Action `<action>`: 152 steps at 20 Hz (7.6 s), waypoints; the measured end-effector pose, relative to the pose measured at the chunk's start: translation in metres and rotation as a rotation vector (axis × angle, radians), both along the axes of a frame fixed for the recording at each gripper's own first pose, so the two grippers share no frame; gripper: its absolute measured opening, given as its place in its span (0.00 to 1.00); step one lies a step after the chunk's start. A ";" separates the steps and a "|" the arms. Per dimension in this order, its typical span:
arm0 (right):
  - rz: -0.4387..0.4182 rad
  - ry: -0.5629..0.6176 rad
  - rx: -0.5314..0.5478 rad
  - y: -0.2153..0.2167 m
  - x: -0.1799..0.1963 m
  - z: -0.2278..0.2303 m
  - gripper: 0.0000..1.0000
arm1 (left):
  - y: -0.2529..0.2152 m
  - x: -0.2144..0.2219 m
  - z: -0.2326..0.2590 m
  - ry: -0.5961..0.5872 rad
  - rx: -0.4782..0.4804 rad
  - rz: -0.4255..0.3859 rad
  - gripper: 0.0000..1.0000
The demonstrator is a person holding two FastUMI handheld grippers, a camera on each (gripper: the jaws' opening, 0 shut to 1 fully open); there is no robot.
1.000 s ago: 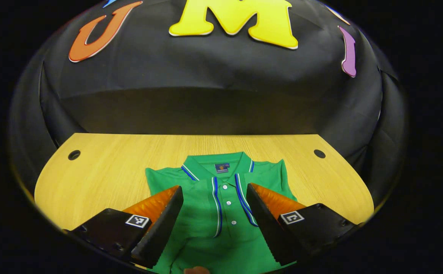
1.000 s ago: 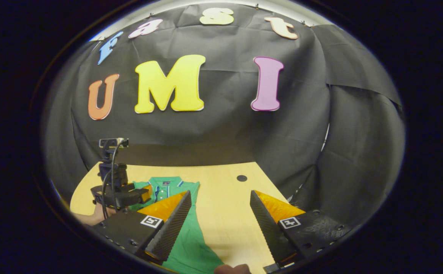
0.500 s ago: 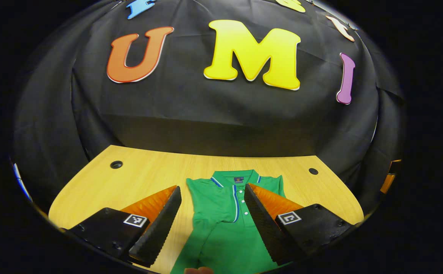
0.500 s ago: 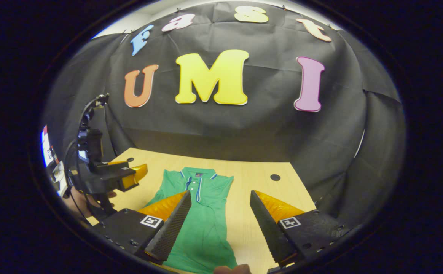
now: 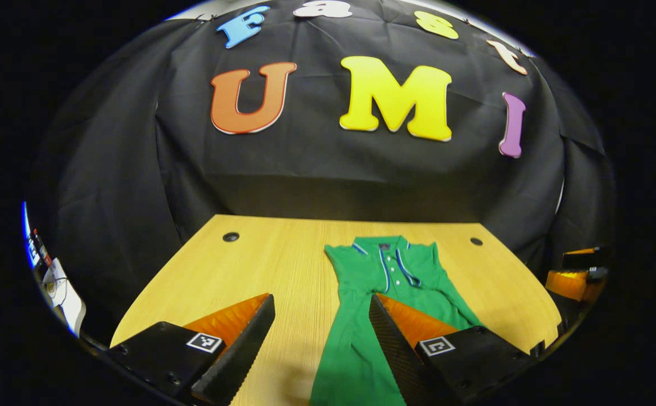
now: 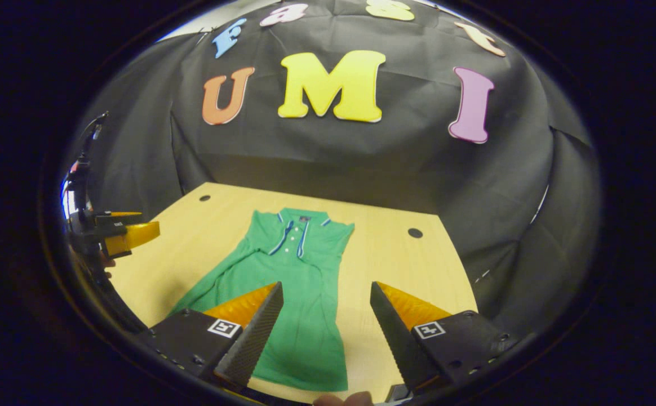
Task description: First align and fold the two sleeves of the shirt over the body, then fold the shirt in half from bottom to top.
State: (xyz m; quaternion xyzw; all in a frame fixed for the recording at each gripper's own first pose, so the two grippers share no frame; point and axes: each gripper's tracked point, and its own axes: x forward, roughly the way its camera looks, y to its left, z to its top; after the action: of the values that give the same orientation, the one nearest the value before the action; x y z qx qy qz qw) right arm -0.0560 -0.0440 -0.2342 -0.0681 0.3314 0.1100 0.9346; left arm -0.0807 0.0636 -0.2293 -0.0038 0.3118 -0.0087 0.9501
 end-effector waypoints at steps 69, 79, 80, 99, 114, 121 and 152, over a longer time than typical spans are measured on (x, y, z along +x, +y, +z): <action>-0.124 0.361 0.088 -0.025 0.006 -0.077 0.00 | -0.043 -0.026 -0.046 0.392 -0.165 -0.247 0.06; -0.094 0.143 0.073 -0.016 0.118 -0.027 0.00 | -0.033 0.099 -0.014 0.205 -0.186 -0.137 0.06; -0.097 0.139 0.074 -0.015 0.127 -0.027 0.00 | -0.031 0.111 -0.012 0.189 -0.198 -0.118 0.06; -0.083 0.081 0.123 0.018 0.322 -0.045 0.00 | -0.008 0.289 -0.036 0.020 -0.051 -0.080 0.06; -0.082 0.126 0.104 0.027 0.382 -0.138 0.00 | -0.006 0.352 -0.127 0.090 -0.113 0.029 0.12; -0.130 0.197 0.076 0.002 0.364 -0.185 0.10 | 0.019 0.338 -0.163 0.154 -0.113 0.127 0.73; -0.200 -0.572 0.111 0.041 0.043 0.231 0.96 | -0.053 0.072 0.241 -0.532 -0.023 0.032 1.00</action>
State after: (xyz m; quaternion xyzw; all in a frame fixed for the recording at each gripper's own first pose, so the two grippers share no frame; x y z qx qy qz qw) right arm -0.0133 -0.0032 -0.0030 -0.0122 0.0535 0.0119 0.9984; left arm -0.0092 0.0102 0.0119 -0.0169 0.0508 0.0019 0.9986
